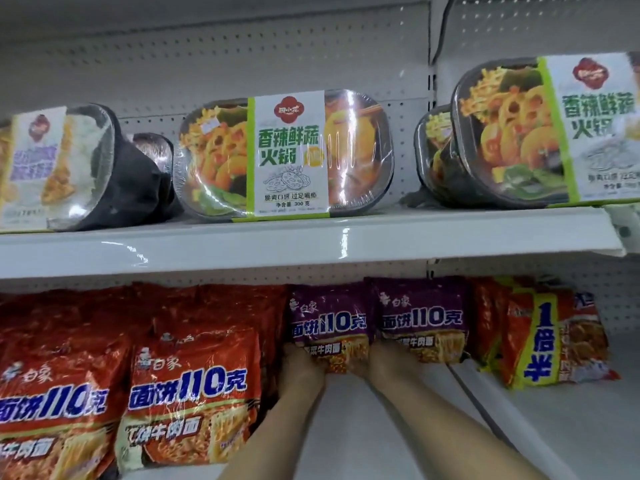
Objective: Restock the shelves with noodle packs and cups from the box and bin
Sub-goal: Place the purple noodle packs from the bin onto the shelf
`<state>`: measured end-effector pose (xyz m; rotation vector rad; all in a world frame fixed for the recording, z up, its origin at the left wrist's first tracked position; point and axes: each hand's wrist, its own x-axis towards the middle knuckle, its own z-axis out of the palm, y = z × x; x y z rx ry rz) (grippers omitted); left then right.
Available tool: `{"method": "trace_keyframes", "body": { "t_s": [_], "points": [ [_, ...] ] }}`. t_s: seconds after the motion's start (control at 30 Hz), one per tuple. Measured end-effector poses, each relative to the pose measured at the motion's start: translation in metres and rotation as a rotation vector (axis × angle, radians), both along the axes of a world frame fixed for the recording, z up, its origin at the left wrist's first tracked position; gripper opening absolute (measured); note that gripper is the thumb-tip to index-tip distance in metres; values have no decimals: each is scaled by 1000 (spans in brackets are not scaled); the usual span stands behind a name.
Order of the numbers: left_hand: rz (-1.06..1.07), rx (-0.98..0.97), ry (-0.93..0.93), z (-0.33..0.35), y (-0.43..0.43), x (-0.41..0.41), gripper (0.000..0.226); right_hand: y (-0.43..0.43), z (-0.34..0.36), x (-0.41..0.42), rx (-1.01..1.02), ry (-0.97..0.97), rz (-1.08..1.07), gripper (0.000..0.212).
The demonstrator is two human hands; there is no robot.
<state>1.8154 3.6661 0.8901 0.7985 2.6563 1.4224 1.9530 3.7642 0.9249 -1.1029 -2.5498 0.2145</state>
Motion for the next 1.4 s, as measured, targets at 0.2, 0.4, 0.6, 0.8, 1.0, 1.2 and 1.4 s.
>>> {"method": "trace_keyframes", "body": {
  "t_s": [0.2,0.4,0.6,0.8,1.0,1.2,1.4],
  "points": [
    [-155,116,-32,11,4,14,73,11,8,-18,-41,-123,-74,85],
    [-198,102,-246,26,2,16,100,2,5,0,-107,-33,34,71],
    [-159,-7,-330,50,5,37,156,-6,2,27,-215,86,205,57],
    [-345,-376,22,93,-5,110,146,-3,31,85,-235,114,210,37],
    [-574,-325,327,123,19,190,133,14,72,207,-65,64,51,18],
    [-892,-276,461,105,48,315,70,8,56,355,-59,67,-257,55],
    [-1210,-127,552,64,49,450,63,-40,5,504,-72,238,-555,65]
  ]
}}
